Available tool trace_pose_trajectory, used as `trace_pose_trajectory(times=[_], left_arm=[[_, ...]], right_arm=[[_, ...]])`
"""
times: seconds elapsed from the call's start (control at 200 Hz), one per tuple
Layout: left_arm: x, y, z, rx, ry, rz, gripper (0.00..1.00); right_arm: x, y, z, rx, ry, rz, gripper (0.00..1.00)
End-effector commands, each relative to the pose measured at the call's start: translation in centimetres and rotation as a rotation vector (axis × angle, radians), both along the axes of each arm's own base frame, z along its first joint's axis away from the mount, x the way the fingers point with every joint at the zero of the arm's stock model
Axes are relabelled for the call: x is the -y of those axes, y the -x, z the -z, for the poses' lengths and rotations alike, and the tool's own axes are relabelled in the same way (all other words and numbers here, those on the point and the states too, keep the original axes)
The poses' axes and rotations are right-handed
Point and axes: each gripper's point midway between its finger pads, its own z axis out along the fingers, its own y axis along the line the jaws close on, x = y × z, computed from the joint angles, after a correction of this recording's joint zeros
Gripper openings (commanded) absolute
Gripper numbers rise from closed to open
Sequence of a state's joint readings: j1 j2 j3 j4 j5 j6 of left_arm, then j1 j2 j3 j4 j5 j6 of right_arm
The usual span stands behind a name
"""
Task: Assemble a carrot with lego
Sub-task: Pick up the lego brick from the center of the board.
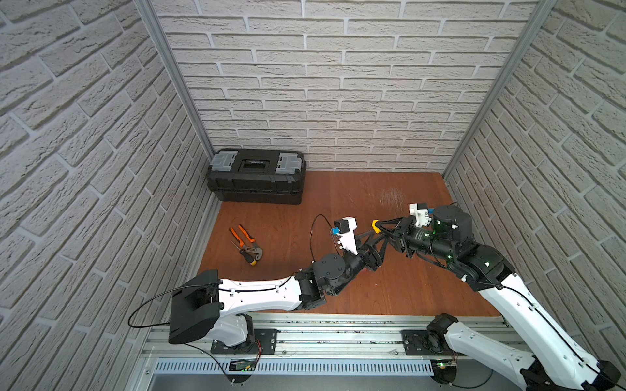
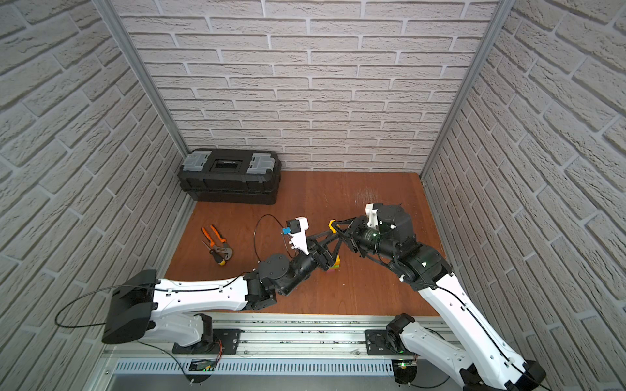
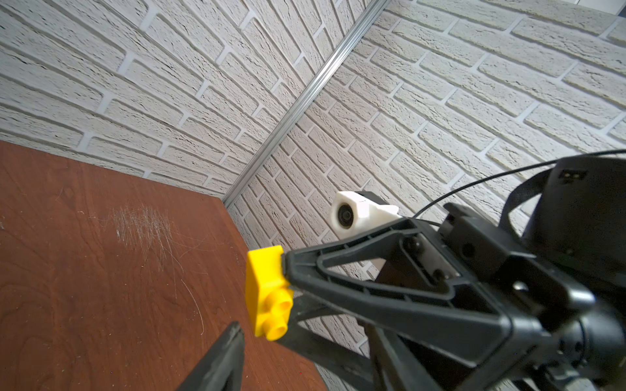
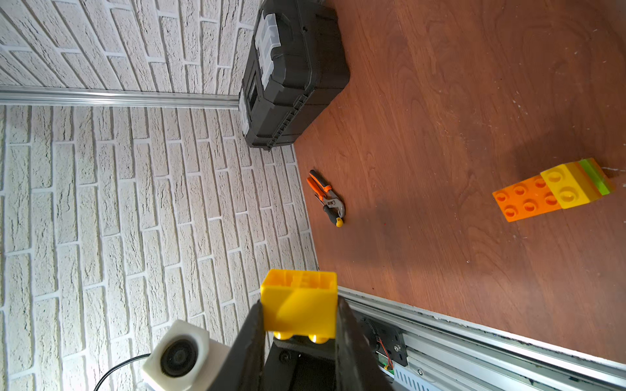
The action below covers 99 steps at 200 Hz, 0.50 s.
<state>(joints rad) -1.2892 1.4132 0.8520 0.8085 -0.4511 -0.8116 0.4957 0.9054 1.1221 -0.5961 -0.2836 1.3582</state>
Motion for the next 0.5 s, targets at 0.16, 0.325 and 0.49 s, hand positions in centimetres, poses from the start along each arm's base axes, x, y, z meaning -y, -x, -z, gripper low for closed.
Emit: trace_pose_trajectory(times=[0.16,0.325,0.49], left_arm=[[-0.9,-1.4,-1.4,0.017,0.054,-0.063,0.43],[-1.2,-1.7,-1.9,0.032,0.058,-0.079,0.34],[-1.1,-1.7,-1.8,0.030,0.055,-0.075,0.27]], right_arm=[[-0.7,0.5,-1.0,0.047,-0.016,-0.046,0.02],[-0.6,0.7,-0.8,0.046,-0.013,-0.047,0.02],[-0.6,0.7,-0.5,0.042,-0.007,-0.053,0.02]])
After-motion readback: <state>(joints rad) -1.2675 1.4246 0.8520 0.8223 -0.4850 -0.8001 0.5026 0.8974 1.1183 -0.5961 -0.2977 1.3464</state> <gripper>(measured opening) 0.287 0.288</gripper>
